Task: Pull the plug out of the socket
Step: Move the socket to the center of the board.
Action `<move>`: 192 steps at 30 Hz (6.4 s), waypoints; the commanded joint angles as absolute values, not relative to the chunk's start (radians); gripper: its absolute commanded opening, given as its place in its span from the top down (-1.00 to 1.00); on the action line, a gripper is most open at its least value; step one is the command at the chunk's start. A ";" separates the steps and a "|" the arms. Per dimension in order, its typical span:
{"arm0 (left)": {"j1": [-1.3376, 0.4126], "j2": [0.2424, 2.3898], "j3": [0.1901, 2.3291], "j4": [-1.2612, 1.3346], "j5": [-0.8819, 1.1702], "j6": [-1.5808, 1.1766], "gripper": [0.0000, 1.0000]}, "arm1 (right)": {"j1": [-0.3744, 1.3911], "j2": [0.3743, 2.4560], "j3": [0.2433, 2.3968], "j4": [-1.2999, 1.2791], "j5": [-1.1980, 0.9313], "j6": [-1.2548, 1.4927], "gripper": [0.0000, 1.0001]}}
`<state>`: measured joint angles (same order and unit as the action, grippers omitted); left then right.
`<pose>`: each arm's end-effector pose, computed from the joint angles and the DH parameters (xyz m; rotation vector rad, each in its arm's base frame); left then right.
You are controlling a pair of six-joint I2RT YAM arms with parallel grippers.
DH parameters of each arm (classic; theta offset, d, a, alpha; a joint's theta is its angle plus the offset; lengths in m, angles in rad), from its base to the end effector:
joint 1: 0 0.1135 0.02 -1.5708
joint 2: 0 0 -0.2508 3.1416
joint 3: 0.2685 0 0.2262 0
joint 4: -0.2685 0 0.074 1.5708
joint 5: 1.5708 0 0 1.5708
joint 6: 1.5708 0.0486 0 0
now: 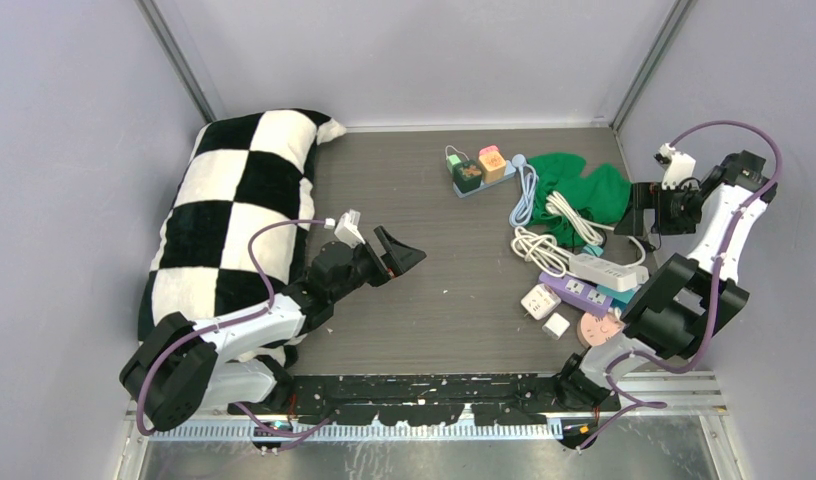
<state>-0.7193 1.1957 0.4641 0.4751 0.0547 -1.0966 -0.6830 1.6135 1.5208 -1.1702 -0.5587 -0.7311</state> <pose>0.1856 -0.1661 0.2147 -0.3405 2.0134 -1.2760 0.2399 -0.1620 0.2938 -0.1738 2.5318 0.2973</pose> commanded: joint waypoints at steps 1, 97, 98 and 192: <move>-0.715 1.183 0.466 0.534 0.061 -1.097 -0.99 | -0.686 1.554 1.588 -1.204 -0.607 -0.725 -0.94; -0.458 2.651 1.964 0.526 0.330 -1.506 -0.59 | -0.474 1.214 0.913 -0.781 -1.167 -0.448 -0.94; -0.460 2.654 1.969 0.527 0.329 -1.509 -0.58 | -0.474 1.214 0.913 -0.781 -1.167 -0.448 -0.94; -0.529 1.987 0.501 1.431 0.303 -1.562 0.68 | -0.433 1.249 0.897 -0.821 -1.147 -0.499 -0.93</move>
<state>-0.5129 2.0411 0.5411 1.3609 0.3019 -1.5631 -0.4400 1.2510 0.8989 -0.8234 -1.1427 -0.4805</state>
